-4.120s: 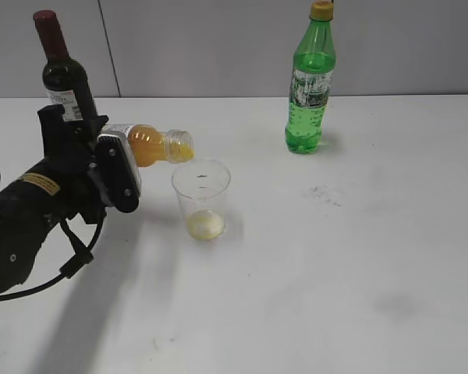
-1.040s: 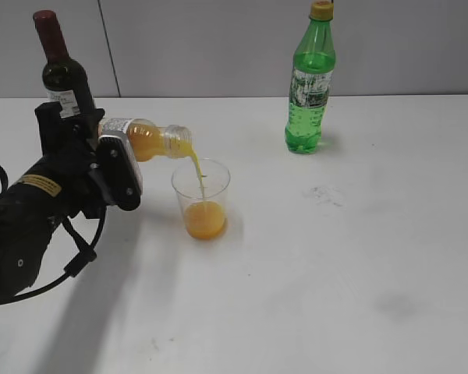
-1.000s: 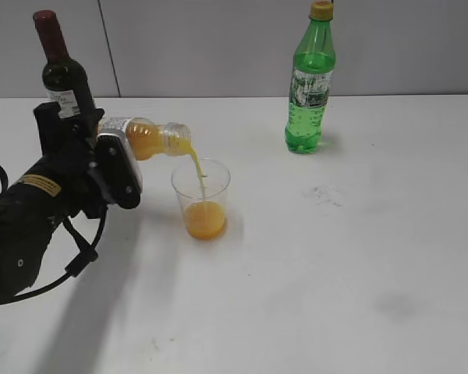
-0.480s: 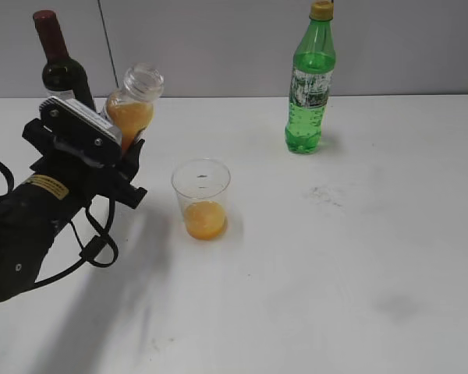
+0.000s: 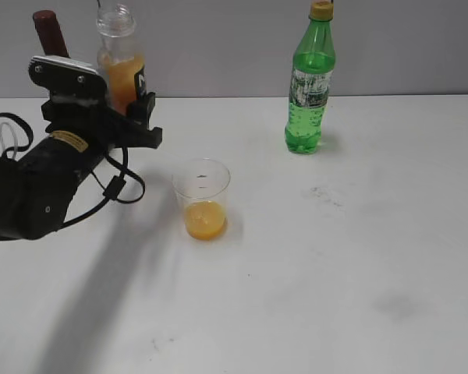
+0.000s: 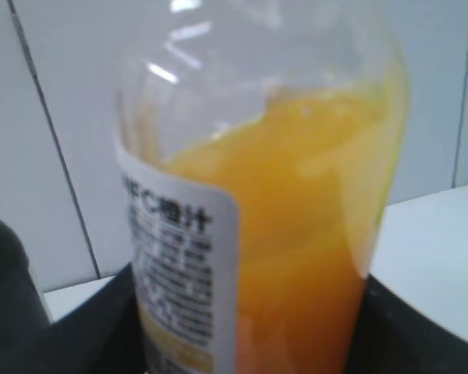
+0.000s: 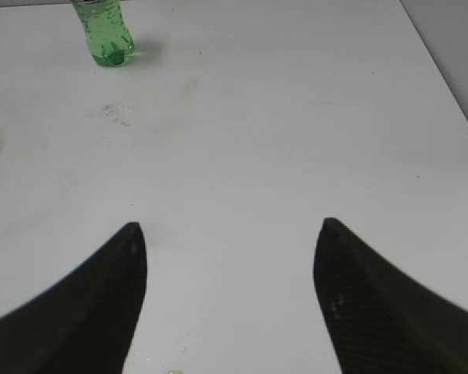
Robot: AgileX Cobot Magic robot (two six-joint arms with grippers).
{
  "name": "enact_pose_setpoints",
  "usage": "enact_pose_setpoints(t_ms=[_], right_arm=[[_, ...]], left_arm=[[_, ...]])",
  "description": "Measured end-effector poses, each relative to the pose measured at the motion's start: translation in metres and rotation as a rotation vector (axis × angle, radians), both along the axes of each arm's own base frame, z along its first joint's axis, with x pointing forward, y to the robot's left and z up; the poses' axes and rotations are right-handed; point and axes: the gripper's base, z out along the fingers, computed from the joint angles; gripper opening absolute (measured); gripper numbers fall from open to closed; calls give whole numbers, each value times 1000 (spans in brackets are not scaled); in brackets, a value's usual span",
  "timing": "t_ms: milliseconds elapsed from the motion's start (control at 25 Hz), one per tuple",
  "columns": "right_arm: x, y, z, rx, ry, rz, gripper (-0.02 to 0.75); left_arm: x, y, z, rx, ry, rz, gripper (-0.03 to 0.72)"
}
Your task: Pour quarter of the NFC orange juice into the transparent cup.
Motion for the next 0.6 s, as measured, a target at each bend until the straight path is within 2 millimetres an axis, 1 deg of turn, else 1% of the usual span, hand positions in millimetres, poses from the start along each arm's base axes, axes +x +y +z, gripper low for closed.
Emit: enact_pose_setpoints(t_ms=[80,160,280,480,600], right_arm=[[0,0,0,0,0,0,518],[0,0,0,0,0,0,518],[0,0,0,0,0,0,518],[0,0,0,0,0,0,518],[0,0,0,0,0,0,518]], left_arm=[[12,2,0,-32,20,21,475],[23,5,-5,-54,34,35,475],[35,3,-22,-84,68,1,475],[47,3,-53,-104,138,-28,475],[52,6,-65,-104,160,-17,475]])
